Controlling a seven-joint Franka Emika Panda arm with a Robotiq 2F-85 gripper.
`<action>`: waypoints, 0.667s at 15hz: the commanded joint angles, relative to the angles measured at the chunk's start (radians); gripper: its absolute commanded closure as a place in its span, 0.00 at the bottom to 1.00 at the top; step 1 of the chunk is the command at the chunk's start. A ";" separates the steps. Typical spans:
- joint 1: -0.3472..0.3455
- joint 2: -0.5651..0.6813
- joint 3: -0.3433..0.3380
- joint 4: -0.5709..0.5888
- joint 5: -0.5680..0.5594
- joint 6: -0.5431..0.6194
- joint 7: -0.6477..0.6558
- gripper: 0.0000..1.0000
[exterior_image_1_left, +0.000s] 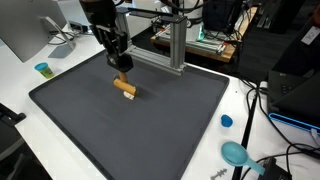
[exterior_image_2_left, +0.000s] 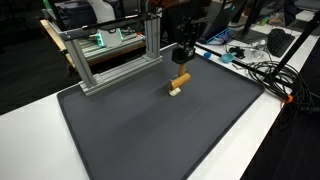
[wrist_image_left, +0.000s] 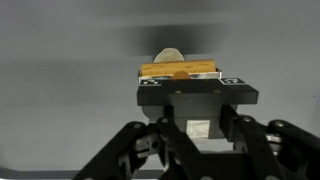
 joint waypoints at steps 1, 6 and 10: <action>0.016 0.001 -0.019 0.002 0.008 -0.002 -0.005 0.54; 0.017 0.002 -0.020 0.002 0.008 -0.002 -0.005 0.54; 0.017 -0.016 -0.023 -0.034 -0.005 0.000 -0.012 0.79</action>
